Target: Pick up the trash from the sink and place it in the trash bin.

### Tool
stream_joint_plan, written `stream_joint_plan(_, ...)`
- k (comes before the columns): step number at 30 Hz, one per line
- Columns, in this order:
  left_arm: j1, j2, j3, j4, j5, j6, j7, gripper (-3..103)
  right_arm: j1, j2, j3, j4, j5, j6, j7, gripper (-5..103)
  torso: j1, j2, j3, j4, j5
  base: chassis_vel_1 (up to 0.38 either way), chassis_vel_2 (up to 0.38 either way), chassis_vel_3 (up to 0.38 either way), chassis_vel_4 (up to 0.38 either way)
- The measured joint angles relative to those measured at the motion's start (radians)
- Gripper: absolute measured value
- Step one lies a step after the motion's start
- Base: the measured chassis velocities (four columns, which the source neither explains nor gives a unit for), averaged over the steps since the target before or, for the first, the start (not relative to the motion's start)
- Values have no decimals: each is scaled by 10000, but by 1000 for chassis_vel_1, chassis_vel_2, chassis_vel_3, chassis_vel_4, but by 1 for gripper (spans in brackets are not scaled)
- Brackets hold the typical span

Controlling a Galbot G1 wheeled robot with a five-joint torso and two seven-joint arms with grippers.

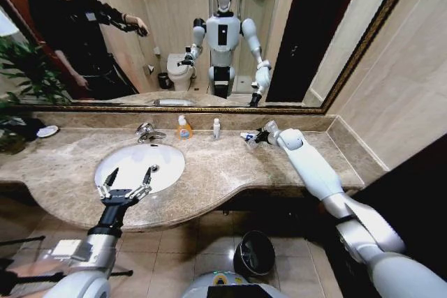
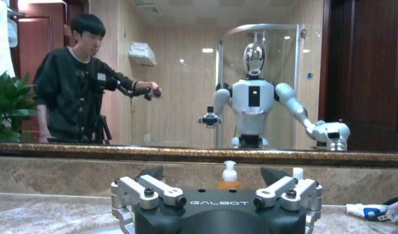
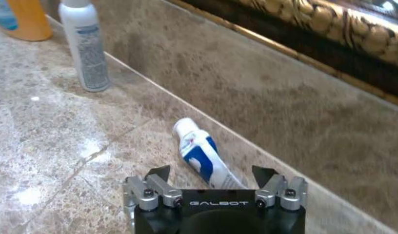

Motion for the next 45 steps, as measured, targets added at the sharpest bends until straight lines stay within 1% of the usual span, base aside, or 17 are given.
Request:
stream_joint_plan(7, 0, 0, 0, 0, 0, 0, 0, 100, -92, 14, -4, 142, 289, -411, 378, 78, 0, 0, 0, 0, 0, 0, 0, 0, 0)
stream_joint_plan(12, 0, 0, 0, 0, 0, 0, 0, 100, -172, -46, -14, 265, 526, -370, 588, 56, 0, 0, 0, 0, 0, 0, 0, 0, 0)
stream_joint_plan(14, 0, 0, 0, 0, 0, 0, 0, 100, -186, -59, -20, 286, 552, -361, 620, 56, 0, 0, 0, 0, 0, 0, 0, 0, 0)
stream_joint_plan(15, 0, 0, 0, 0, 0, 0, 0, 100, -216, -82, -27, 322, 614, -341, 679, 51, 0, 0, 0, 0, 0, 0, 0, 0, 0)
stream_joint_plan(16, 0, 0, 0, 0, 0, 0, 0, 100, -253, -100, -27, 362, 697, -336, 736, 40, 0, 0, 0, 0, 0, 0, 0, 0, 0)
stream_joint_plan(18, 0, 0, 0, 0, 0, 0, 0, 100, -291, -108, -26, 393, 753, -336, 779, 40, 0, 0, 0, 0, 0, 0, 0, 0, 0)
stream_joint_plan(22, 0, 0, 0, 0, 0, 0, 0, 100, -499, -114, 12, 496, 865, -319, 883, 18, 0, 0, 0, 0, 1, 0, 0, 0, 0)
stream_joint_plan(24, 0, 0, 0, 0, 0, 0, 0, 100, -543, -113, 30, 534, 899, -308, 923, 18, 0, 0, 0, 0, 1, 0, 0, 0, 0)
stream_joint_plan(25, 0, 0, 0, 0, 0, 0, 0, 100, -627, -124, 75, 639, 971, -262, 977, 8, 0, 0, 0, 0, 0, 0, 0, 0, 0)
stream_joint_plan(27, 0, 0, 0, 0, 0, 0, 0, 100, -687, -141, 113, 717, 1028, -234, 1009, 8, 0, 0, 0, 1, 0, 0, 0, 0, 0)
stream_joint_plan(29, 0, 0, 0, 0, 0, 0, 0, 100, -950, -219, 360, 1063, 1260, -173, 1166, 1, 0, 0, 0, 2, 2, 0, 0, 0, 0)
stream_joint_plan(33, 0, 0, 0, 0, 0, 0, 0, 100, -1421, -411, 794, 1718, 1656, -113, 1352, 0, 0, 0, 0, 2, 2, 0, 0, 0, 0)
stream_joint_plan(39, -1, 1, 0, 0, 0, 0, -2, 100, -3642, -1533, 3233, 4200, 2385, 302, 791, 0, 0, 0, -1, -1, -3, 0, 0, 0, 0)
stream_joint_plan(40, -1, 1, 0, 0, 0, 0, -2, 100, -3642, -1533, 3233, 4200, 2385, 302, 791, 0, 0, 0, -1, -1, -3, 0, 0, 0, 0)
stream_joint_plan(41, 0, 1, -1, 0, 0, 0, -2, 100, -4266, -1810, 3640, 4605, 2566, 656, 614, 0, -1, 1, -2, -3, -8, 0, 0, 0, 0)
stream_joint_plan(44, 0, 0, 0, 0, 0, 0, 1, 100, -6353, -2556, 4816, 5384, 3093, 2633, -313, 0, 1, 0, -1, 1, 10, 0, 0, 0, 0)
stream_joint_plan(45, 0, 0, 0, 0, 0, 0, 1, 100, -6353, -2556, 4816, 5384, 3093, 2633, -313, 0, 1, 0, -1, 1, 10, 0, 0, 0, 0)
